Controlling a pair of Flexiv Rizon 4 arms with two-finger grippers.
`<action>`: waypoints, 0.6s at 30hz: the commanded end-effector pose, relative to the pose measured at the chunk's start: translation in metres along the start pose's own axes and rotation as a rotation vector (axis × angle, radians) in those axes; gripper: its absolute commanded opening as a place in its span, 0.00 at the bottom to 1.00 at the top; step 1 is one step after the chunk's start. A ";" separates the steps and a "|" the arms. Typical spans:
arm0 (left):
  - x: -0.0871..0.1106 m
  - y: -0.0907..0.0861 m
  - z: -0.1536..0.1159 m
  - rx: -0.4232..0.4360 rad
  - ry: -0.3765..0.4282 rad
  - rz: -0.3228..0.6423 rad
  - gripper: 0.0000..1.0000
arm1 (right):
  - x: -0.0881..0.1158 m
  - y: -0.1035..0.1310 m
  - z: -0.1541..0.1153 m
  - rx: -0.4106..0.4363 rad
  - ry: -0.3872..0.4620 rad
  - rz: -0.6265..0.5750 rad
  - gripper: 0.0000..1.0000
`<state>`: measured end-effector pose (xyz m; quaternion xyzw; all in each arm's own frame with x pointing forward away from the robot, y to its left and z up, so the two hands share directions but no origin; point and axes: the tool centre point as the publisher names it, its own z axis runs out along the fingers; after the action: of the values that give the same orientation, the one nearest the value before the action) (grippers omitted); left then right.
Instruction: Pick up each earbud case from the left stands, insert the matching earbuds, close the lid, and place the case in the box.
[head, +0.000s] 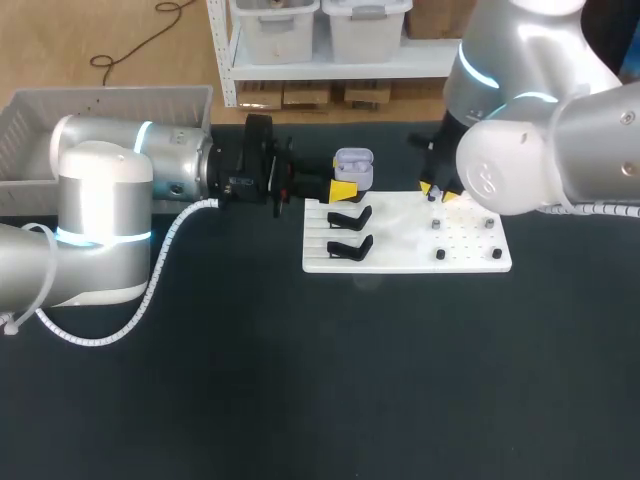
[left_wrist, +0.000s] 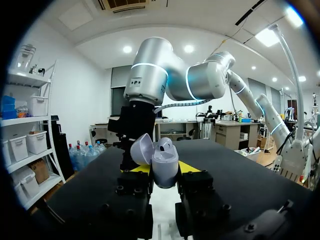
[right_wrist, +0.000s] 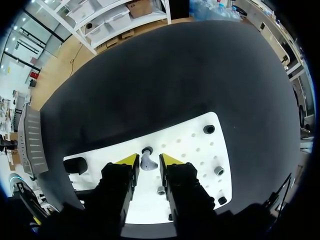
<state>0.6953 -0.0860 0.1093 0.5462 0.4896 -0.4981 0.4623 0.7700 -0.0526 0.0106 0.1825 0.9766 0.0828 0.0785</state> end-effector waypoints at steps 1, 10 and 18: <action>0.001 0.000 0.000 -0.002 -0.002 0.002 0.00 | 0.001 0.000 0.000 0.004 -0.004 0.001 0.25; 0.001 0.000 0.000 -0.002 -0.002 0.002 0.00 | 0.000 0.000 0.001 0.009 -0.001 0.004 0.05; 0.001 0.000 0.000 -0.002 -0.002 0.002 0.00 | 0.004 -0.003 -0.004 0.009 -0.004 0.007 0.00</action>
<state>0.6953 -0.0860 0.1093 0.5462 0.4896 -0.4981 0.4623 0.7701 -0.0522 0.0099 0.1851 0.9767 0.0783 0.0755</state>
